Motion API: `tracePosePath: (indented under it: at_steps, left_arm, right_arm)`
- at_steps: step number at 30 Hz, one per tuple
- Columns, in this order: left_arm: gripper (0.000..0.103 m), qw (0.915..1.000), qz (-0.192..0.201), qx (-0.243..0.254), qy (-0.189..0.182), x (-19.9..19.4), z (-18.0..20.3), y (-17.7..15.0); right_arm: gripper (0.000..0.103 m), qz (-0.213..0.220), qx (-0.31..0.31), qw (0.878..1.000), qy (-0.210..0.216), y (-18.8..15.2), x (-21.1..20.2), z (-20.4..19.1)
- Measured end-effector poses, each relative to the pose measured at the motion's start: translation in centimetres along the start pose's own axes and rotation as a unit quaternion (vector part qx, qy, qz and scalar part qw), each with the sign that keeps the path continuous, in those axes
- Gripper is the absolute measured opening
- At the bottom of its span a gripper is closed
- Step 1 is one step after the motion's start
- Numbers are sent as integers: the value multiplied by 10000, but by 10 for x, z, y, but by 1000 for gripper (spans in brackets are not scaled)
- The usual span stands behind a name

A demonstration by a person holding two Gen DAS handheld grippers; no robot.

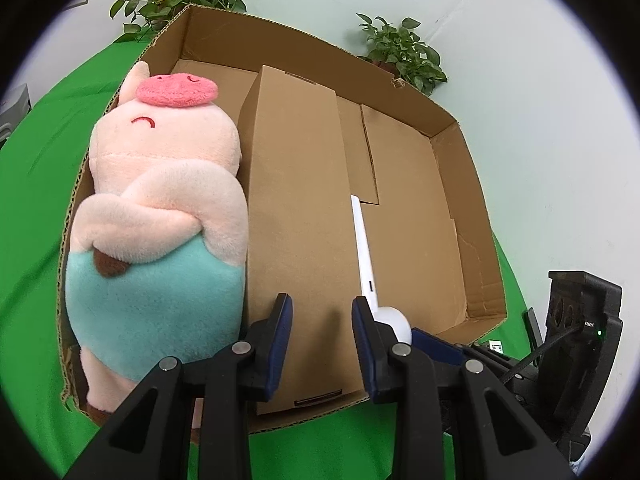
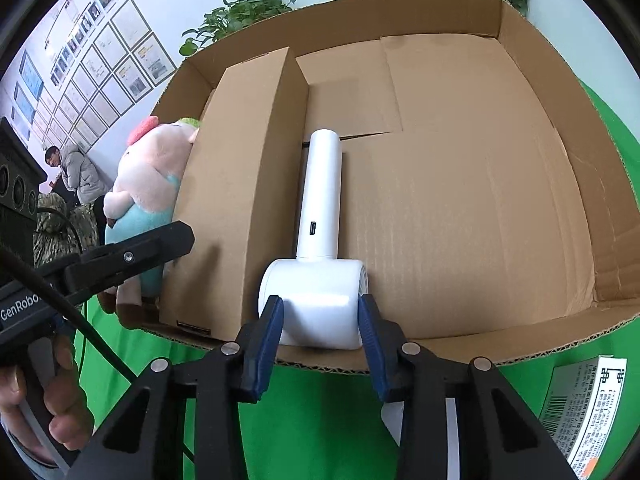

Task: Organize objects
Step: 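Lower the hair dryer into the box beside the long brown box, then open the right gripper and withdraw it from the box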

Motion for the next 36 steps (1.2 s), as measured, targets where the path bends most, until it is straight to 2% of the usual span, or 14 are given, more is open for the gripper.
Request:
tracePosePath:
  at_steps: [11, 12, 14, 15, 16, 18, 21, 23, 24, 26, 29, 36]
  left_arm:
    - [29, 9998, -12, -140, -143, -2, 4, -14]
    - [29, 9998, -9, -133, -133, -2, 5, -15]
    - [29, 10000, -3, -57, -49, -4, 10, -19]
    - [29, 10000, 27, 9, 40, -5, 13, -20]
    - [29, 9998, 115, 68, 123, -8, 16, -22]
    - [29, 9987, 395, 227, 239, -17, 22, -25]
    - [38, 9910, 991, 534, 719, -38, 36, -32]
    - [77, 9813, 1482, 670, 1032, -55, 46, -39]
    - [84, 9748, 1761, 691, 1178, -64, 50, -44]
    - [88, 9613, 2222, 736, 1452, -78, 57, -54]
    - [88, 9490, 2390, 871, 1860, -82, 68, -66]
    - [88, 9528, 2223, 774, 1919, -77, 66, -81]
  right_arm:
    - [36, 111, -255, 9995, -167, -4, 1, -8]
    - [39, 158, -292, 9992, -242, -5, -1, -9]
    - [62, 324, -403, 9983, -286, -9, -10, -11]
    - [81, 475, -491, 9972, -313, -12, -18, -14]
    - [93, 609, -593, 9957, -361, -16, -25, -16]
    - [103, 956, -900, 9900, -517, -28, -42, -23]
    - [102, 1303, -1280, 9807, -691, -51, -64, -26]
    - [102, 1459, -1447, 9758, -744, -65, -77, -23]
    - [102, 1550, -1501, 9736, -747, -73, -84, -21]
    - [102, 1676, -1515, 9717, -694, -86, -96, -15]
    - [102, 1836, -1525, 9700, -463, -105, -115, -7]
    - [102, 1904, -1502, 9699, -206, -130, -127, 1]
Point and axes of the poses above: each gripper's, at about its wrist camera, not at the fingertips, and x roughly the way its jaws point, z to its right, y to its top, the point moved 1 cm from there along x, roughly the way its jaws point, and after that the axes turned 5 degrees about y, right-handed, at the moved point
